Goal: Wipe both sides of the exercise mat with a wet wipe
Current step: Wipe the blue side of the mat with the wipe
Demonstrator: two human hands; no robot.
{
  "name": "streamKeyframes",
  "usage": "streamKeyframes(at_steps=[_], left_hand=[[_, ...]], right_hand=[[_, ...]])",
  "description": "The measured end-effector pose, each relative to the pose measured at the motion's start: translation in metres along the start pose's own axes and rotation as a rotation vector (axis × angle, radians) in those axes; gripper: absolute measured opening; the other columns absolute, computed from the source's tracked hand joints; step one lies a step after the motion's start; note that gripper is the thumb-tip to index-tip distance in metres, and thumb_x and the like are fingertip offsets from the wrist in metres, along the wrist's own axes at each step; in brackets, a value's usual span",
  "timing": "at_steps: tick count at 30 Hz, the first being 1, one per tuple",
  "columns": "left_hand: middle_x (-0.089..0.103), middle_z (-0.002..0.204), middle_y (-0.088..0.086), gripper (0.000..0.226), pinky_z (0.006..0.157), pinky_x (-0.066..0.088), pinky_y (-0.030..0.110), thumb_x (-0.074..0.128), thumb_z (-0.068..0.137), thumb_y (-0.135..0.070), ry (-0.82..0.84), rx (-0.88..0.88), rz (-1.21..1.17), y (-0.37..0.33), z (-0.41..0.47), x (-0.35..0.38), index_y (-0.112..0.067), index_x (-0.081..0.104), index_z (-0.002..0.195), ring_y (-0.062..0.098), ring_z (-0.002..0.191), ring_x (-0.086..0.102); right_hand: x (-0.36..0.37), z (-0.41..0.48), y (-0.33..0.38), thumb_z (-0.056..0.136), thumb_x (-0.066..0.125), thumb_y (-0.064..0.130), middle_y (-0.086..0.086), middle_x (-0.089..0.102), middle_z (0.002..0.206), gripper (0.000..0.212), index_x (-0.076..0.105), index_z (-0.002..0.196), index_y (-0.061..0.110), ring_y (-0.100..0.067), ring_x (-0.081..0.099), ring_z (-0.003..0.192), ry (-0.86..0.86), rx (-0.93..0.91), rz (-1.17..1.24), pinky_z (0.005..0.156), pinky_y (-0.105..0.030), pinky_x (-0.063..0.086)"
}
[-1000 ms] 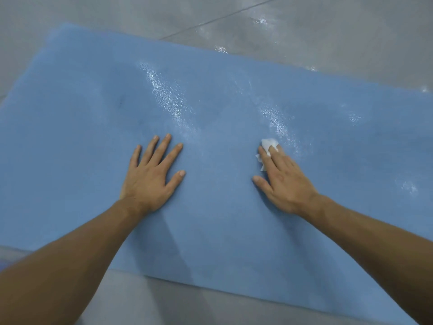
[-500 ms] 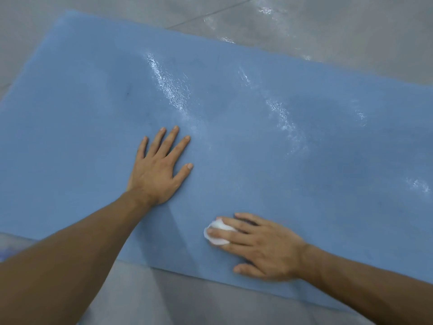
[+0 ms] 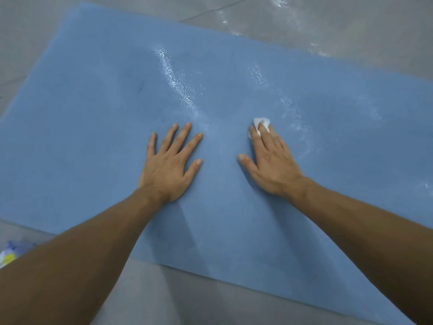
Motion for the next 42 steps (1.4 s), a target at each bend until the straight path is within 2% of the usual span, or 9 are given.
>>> streamKeyframes(at_steps=[6, 11, 14, 18, 24, 30, 37, 39, 42], left_hand=[[0.004, 0.173, -0.012, 0.061, 0.126, 0.003, 0.057, 0.021, 0.105, -0.057, -0.021, 0.003, 0.018, 0.001, 0.0, 0.001, -0.041, 0.014, 0.163, 0.017, 0.16, 0.004], [0.005, 0.173, -0.012, 0.063, 0.126, 0.005, 0.058, 0.022, 0.104, -0.059, -0.025, 0.007, 0.032, 0.001, 0.0, 0.002, -0.041, 0.013, 0.164, 0.018, 0.16, 0.003], [0.005, 0.173, -0.012, 0.063, 0.126, 0.004, 0.058, 0.023, 0.103, -0.059, -0.019, 0.007, 0.028, 0.001, 0.0, 0.002, -0.041, 0.013, 0.163, 0.018, 0.16, 0.003], [0.002, 0.173, -0.013, 0.063, 0.126, 0.002, 0.058, 0.021, 0.104, -0.06, 0.0, 0.002, 0.014, 0.002, 0.0, 0.001, -0.042, 0.011, 0.164, 0.016, 0.16, 0.0], [0.002, 0.173, -0.013, 0.063, 0.126, 0.002, 0.058, 0.021, 0.104, -0.06, 0.005, 0.003, 0.003, 0.001, -0.001, 0.001, -0.043, 0.011, 0.163, 0.016, 0.16, 0.0], [0.003, 0.173, -0.012, 0.064, 0.126, 0.002, 0.058, 0.023, 0.103, -0.06, -0.001, 0.001, 0.01, 0.001, -0.001, 0.001, -0.042, 0.013, 0.163, 0.016, 0.16, 0.002], [0.003, 0.173, -0.012, 0.064, 0.126, 0.0, 0.057, 0.02, 0.103, -0.061, 0.007, 0.004, 0.008, 0.001, -0.001, 0.0, -0.042, 0.012, 0.163, 0.017, 0.16, 0.001], [0.003, 0.173, -0.011, 0.064, 0.126, 0.001, 0.058, 0.019, 0.103, -0.061, 0.009, 0.003, 0.011, 0.001, -0.001, -0.001, -0.041, 0.013, 0.164, 0.017, 0.16, 0.001], [0.003, 0.173, -0.011, 0.064, 0.126, 0.002, 0.058, 0.02, 0.103, -0.06, 0.015, 0.0, 0.014, 0.0, -0.001, 0.0, -0.041, 0.013, 0.164, 0.017, 0.16, 0.001]], right_hand=[[0.027, -0.079, 0.07, 0.107, 0.032, 0.06, -0.006, 0.008, 0.175, 0.079, 0.014, 0.166, 0.011, -0.025, 0.001, 0.161, 0.113, -0.523, -0.135, 0.13, -0.04, 0.01], [0.047, -0.132, 0.095, 0.108, 0.03, 0.061, -0.001, 0.006, 0.175, 0.076, 0.017, 0.166, 0.014, -0.024, -0.004, 0.161, 0.186, -0.772, -0.232, 0.13, -0.041, 0.006], [0.041, -0.114, 0.082, 0.107, 0.031, 0.062, 0.002, 0.009, 0.175, 0.076, 0.014, 0.167, 0.019, -0.019, 0.004, 0.161, 0.158, -0.727, -0.198, 0.129, -0.043, 0.01], [0.013, -0.057, 0.031, 0.106, 0.034, 0.055, -0.001, 0.023, 0.172, 0.071, 0.024, 0.165, 0.017, -0.022, 0.021, 0.159, -0.011, -0.388, -0.201, 0.127, -0.041, 0.016], [0.008, -0.034, 0.013, 0.1, 0.019, 0.063, -0.007, 0.011, 0.174, 0.083, 0.017, 0.166, 0.012, -0.027, 0.006, 0.161, 0.014, -0.075, -0.036, 0.129, -0.041, 0.008], [0.042, -0.105, 0.084, 0.106, 0.037, 0.054, -0.01, 0.014, 0.173, 0.077, 0.018, 0.165, 0.009, -0.029, 0.008, 0.161, 0.077, -0.501, -0.107, 0.129, -0.043, 0.012], [0.064, -0.184, 0.109, 0.109, 0.029, 0.056, 0.001, 0.011, 0.175, 0.068, 0.025, 0.164, 0.016, -0.025, 0.0, 0.161, 0.205, -0.833, -0.245, 0.13, -0.043, 0.008], [0.063, -0.181, 0.101, 0.108, 0.028, 0.058, 0.002, 0.013, 0.174, 0.069, 0.023, 0.165, 0.018, -0.023, 0.004, 0.161, 0.21, -0.877, -0.253, 0.13, -0.043, 0.009], [0.049, -0.148, 0.075, 0.107, 0.032, 0.055, 0.002, 0.019, 0.173, 0.069, 0.023, 0.165, 0.02, -0.019, 0.016, 0.16, 0.107, -0.733, -0.216, 0.128, -0.043, 0.015]])
Point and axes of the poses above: each hand's wrist, its own z-axis towards the middle knuckle, its own x-axis out of the palm, y = z × x, the point moved 6 cm from there along z, towards the middle knuckle
